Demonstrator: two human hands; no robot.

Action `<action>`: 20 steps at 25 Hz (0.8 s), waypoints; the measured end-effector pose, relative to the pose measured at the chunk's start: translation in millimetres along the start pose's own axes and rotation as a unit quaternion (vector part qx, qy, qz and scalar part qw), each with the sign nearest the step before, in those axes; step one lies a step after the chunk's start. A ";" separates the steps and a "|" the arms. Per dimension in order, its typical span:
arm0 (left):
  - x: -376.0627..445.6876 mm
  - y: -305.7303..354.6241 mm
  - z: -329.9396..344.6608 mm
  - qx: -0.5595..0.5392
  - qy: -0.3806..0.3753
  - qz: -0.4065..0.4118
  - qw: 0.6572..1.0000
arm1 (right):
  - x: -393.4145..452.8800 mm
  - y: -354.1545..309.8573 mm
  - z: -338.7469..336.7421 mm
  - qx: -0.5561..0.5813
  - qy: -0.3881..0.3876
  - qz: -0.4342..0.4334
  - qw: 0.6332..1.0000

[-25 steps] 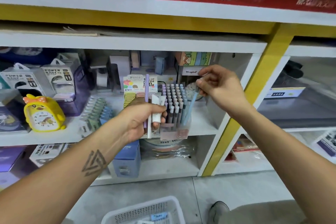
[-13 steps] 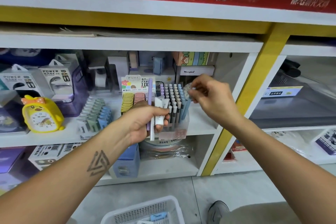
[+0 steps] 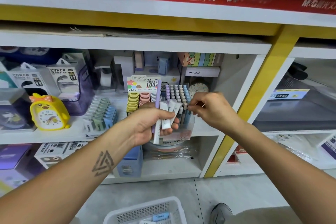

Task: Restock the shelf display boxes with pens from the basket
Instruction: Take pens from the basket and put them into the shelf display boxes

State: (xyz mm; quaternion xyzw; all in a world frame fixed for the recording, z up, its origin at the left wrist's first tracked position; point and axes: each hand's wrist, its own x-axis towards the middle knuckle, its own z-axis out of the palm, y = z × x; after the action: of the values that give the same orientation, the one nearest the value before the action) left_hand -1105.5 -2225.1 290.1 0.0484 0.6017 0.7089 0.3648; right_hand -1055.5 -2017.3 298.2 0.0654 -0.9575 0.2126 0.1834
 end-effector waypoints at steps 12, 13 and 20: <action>-19.7 14.9 -25.0 -0.055 -0.015 0.047 0.997 | 36.0 -54.3 10.7 0.374 -0.033 0.159 0.913; -21.6 17.9 -32.2 -0.063 -0.003 0.054 0.997 | 40.1 -57.0 12.0 0.391 -0.023 0.161 0.906; -39.7 27.1 -74.3 -0.051 0.056 0.015 0.997 | 62.2 -80.5 30.4 0.449 -0.042 0.115 0.885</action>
State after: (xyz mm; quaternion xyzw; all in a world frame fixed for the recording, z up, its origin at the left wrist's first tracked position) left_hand -1126.7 -2309.0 308.7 -0.0008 0.5838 0.7455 0.3216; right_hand -1106.5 -2105.9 327.0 0.0394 -0.7671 0.6366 0.0683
